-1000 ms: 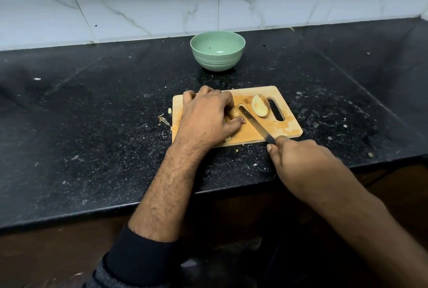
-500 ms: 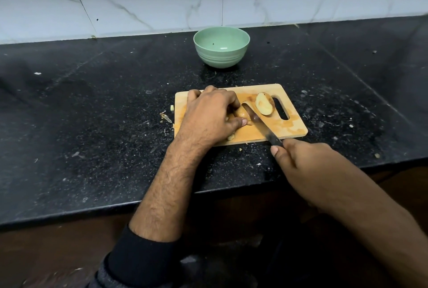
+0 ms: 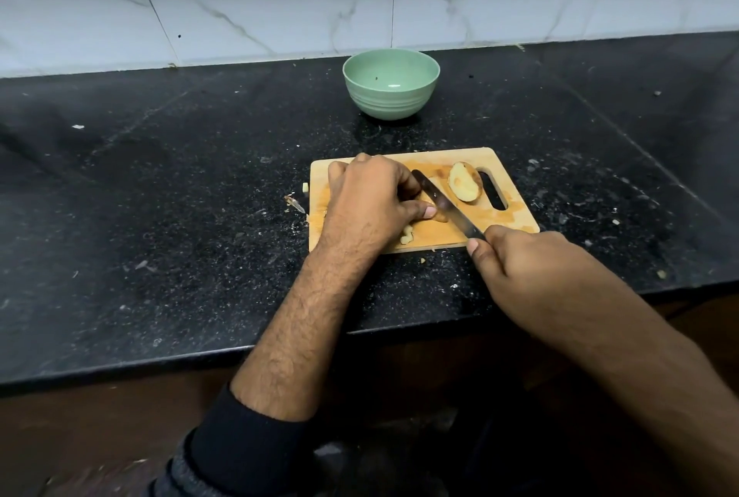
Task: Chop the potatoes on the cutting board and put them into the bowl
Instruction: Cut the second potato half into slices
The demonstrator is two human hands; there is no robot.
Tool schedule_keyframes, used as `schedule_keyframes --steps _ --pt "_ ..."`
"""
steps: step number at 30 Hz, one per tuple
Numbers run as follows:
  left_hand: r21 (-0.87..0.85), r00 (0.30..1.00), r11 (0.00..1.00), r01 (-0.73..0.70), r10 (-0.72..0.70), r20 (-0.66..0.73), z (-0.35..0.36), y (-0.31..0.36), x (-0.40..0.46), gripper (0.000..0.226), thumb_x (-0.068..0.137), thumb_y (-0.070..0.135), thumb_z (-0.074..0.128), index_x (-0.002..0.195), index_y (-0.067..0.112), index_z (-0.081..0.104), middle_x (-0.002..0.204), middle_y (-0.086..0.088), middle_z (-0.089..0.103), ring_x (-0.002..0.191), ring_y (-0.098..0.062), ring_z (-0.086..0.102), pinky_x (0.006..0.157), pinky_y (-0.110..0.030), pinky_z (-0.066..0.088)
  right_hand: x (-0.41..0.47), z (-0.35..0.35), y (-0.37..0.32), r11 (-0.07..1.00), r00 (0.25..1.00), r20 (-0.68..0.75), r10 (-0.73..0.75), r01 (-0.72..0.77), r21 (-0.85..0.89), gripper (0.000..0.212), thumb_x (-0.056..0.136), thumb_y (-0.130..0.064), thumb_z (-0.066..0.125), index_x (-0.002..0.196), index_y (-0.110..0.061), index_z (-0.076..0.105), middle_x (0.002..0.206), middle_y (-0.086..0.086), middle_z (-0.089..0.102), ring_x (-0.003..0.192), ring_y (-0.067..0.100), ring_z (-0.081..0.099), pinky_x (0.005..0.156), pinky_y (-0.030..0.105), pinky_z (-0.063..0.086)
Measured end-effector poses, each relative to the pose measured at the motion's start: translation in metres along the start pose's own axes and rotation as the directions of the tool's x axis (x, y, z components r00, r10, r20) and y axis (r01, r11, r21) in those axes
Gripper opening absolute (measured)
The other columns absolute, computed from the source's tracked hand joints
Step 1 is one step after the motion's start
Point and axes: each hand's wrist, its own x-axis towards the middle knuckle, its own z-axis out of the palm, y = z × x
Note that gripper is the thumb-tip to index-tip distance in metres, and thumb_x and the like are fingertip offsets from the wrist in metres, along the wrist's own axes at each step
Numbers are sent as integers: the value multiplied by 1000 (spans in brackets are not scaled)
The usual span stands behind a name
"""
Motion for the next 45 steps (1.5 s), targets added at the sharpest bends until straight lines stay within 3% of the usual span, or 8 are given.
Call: schedule_keyframes --steps 8,16,23,27,31,33,39,45 --pt "128 995 987 -99 99 7 2 5 -5 26 83 52 74 100 33 66 103 14 67 108 -12 51 91 -35 24 2 1 -2 999 1000 5 12 -12 -41 22 107 -46 27 94 -31 37 75 -3 47 73 19 49 69 36 45" --pt "294 992 948 -125 113 58 1 16 -1 24 91 48 67 103 28 69 105 7 67 111 -19 51 94 -39 26 9 -11 -2 996 995 103 8 1 -84 23 108 -44 27 97 -29 39 78 -1 51 67 11 48 51 26 31" --pt "460 988 875 -153 126 89 -3 32 1 20 94 43 66 103 25 66 103 1 67 108 -22 53 98 -42 29 8 -6 -8 996 996 85 11 -4 -87 28 109 -42 26 112 -24 47 80 1 47 85 23 54 72 35 45" --pt "441 988 885 -151 116 104 -4 35 3 20 92 42 68 104 26 66 101 2 68 108 -21 54 99 -41 28 11 -9 -9 997 992 127 23 -14 -74 35 110 -41 28 128 -21 50 81 2 50 83 22 60 72 35 53" --pt "362 993 926 -112 90 77 -4 28 3 23 88 42 73 103 25 71 98 3 70 106 -21 57 97 -40 28 21 -15 -9 999 977 213 12 -18 27 30 109 -43 29 121 -22 46 77 8 59 40 14 56 37 26 46" --pt "318 995 943 -94 78 63 -4 25 2 21 87 41 74 101 26 72 97 4 69 106 -20 57 96 -40 27 26 -14 -9 997 972 233 15 -33 70 28 109 -44 29 122 -23 44 76 11 60 30 13 53 33 22 44" --pt "246 999 968 -41 32 42 -3 23 1 20 86 42 75 101 28 71 103 8 70 109 -17 56 99 -38 25 30 -5 -12 999 978 206 41 -45 15 33 109 -43 30 130 -23 45 86 11 58 44 20 59 38 27 51" --pt "181 1000 983 -9 12 -13 3 19 -6 21 84 45 76 97 30 71 102 9 71 111 -15 54 96 -37 25 8 -10 5 999 971 239 -22 32 -41 32 109 -41 27 129 -24 46 80 4 58 50 13 56 37 25 45"
